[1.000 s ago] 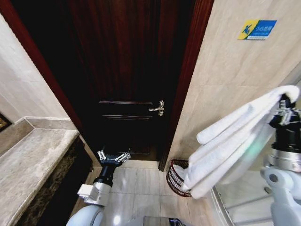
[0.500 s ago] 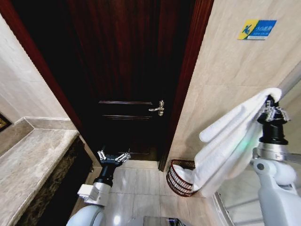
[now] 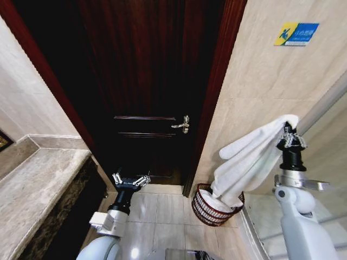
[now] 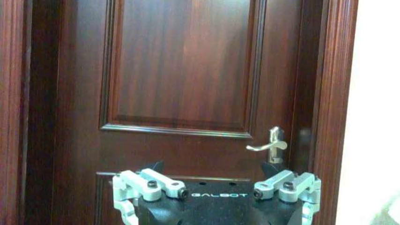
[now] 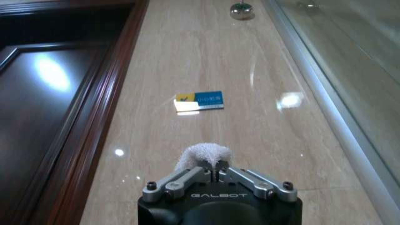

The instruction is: Discard the used towel into the hamper.

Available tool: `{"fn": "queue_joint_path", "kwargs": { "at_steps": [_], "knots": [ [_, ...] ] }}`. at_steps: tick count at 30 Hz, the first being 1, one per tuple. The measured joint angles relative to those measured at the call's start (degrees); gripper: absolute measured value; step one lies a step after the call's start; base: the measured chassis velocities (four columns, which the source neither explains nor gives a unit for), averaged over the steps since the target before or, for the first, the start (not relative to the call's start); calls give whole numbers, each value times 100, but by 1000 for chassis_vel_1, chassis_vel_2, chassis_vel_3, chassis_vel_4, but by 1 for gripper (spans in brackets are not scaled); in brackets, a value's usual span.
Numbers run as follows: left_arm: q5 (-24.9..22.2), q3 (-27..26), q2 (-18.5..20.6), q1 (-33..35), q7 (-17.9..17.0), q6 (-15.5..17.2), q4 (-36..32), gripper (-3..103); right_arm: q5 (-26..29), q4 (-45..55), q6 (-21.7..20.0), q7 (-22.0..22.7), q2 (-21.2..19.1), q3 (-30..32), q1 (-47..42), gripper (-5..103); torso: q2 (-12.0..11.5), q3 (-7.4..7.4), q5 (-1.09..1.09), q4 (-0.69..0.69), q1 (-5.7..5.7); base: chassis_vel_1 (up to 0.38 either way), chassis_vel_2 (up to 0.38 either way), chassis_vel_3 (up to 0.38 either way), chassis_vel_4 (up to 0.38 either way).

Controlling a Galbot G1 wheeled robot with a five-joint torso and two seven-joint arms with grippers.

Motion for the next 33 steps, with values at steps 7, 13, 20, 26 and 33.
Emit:
{"fn": "queue_joint_path", "kwargs": {
  "at_steps": [7, 13, 20, 26, 33],
  "knots": [
    [0, 0, 0, 0, 0, 0, 0, 100, 35, -217, 105, -84, 18, 37, -117, 1, 0, 0, 0, 0, 0, 0, 0, 0, 0],
    [0, 0, 0, 0, 0, 0, 0, 100, 84, -499, 194, -137, 20, 33, -132, 1, 0, 0, 0, 0, 0, 0, 0, 0, 0],
    [0, 0, 0, 0, 0, 0, 0, 100, 105, -688, 287, -200, 89, -91, -180, 1, 0, 0, 0, 0, 0, 0, 0, 0, 0],
    [0, 0, 0, 0, 0, 0, 0, 100, 61, -812, 359, -242, 144, -197, -184, 1, 0, 0, 0, 0, 0, 0, 0, 0, 0],
    [0, 0, 0, 0, 0, 0, 0, 100, -39, -1143, 518, -309, 256, -410, -234, 1, 0, 0, 0, 0, 0, 0, 0, 0, 0]
  ]
}}
